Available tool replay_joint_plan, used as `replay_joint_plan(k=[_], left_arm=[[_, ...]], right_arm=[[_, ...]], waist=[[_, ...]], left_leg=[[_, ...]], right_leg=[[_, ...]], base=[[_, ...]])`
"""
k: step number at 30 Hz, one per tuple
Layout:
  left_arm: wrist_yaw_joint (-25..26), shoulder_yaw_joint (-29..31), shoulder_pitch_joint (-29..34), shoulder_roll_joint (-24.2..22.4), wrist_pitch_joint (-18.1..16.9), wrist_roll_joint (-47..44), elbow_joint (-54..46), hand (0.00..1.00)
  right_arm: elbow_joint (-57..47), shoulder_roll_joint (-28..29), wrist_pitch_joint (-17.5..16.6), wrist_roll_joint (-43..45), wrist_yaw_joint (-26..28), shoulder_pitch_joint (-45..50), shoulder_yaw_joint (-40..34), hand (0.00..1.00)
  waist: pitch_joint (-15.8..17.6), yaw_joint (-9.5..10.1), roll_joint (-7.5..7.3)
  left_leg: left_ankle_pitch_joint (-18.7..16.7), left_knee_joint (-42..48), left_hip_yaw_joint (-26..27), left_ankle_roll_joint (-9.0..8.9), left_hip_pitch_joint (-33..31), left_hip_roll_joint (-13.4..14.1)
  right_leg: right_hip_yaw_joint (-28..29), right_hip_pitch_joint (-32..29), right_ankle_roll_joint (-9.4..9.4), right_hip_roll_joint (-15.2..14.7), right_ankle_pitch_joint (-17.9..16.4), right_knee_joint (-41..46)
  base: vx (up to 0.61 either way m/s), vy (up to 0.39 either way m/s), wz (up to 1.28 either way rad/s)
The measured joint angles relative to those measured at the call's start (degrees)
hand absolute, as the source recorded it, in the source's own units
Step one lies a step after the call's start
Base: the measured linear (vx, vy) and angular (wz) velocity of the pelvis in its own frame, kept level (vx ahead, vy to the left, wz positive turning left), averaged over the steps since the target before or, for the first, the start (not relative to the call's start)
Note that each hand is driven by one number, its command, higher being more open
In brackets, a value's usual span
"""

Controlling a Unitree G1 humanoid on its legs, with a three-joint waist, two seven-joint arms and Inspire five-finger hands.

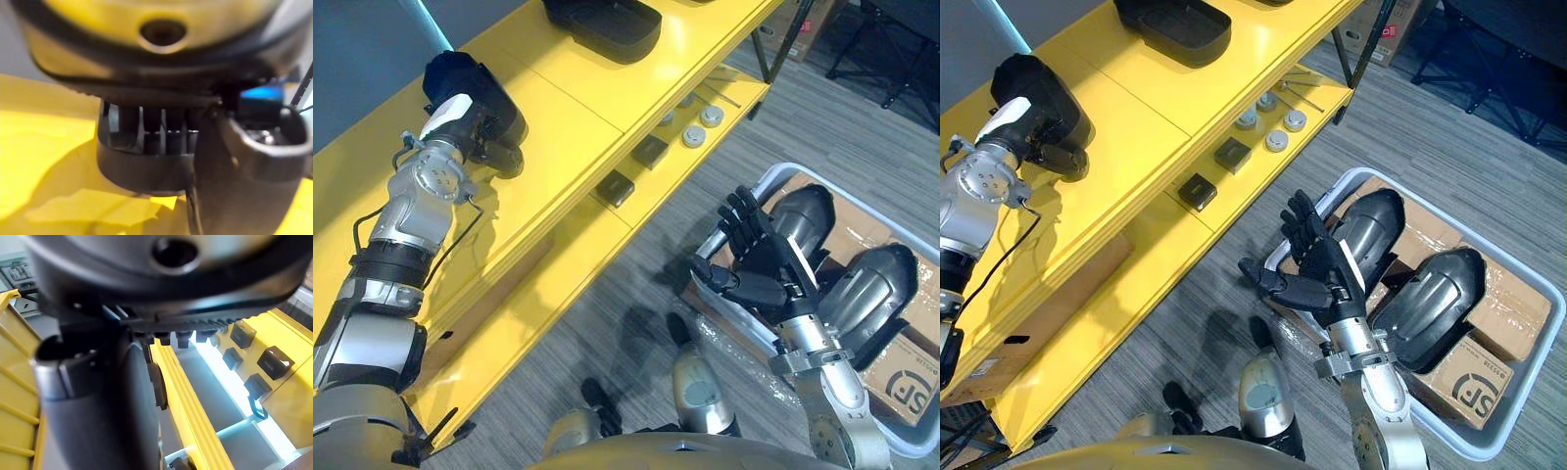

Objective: Walk over and take three plastic housings, then place them on the shelf

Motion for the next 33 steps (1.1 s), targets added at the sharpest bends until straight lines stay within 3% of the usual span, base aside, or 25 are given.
replay_joint_plan(k=[21,22,33], left_arm=[[-5.0,0.0,-1.3,-0.4,2.4,0.2,1.7,0.0],[-5.1,0.0,-1.3,-0.4,2.4,0.2,1.7,1.0],[-3.9,0.1,-1.1,-1.0,3.7,-0.9,1.7,1.0]], right_arm=[[0.0,0.2,-0.1,0.0,-1.2,0.2,3.9,1.0],[0.0,0.2,-0.1,0.0,-1.2,0.2,4.0,1.0],[0.0,0.3,-0.1,0.0,-2.2,0.2,3.9,1.0]], waist=[[0.0,-0.23,-0.03],[0.0,-0.22,-0.03],[-0.1,-0.09,0.05]], left_leg=[[-0.4,0.7,-0.3,0.0,1.2,0.2],[-0.4,0.7,-0.3,0.0,1.2,0.2],[-0.4,0.8,-0.5,0.0,1.2,0.2]], right_leg=[[-0.6,1.8,0.0,0.0,0.0,-0.3],[-0.6,1.8,-0.01,0.0,0.0,-0.3],[-0.9,2.0,-0.02,-0.1,0.0,-0.3]], base=[[0.0,0.0,0.0],[0.0,0.0,0.0],[0.0,0.0,0.0]])
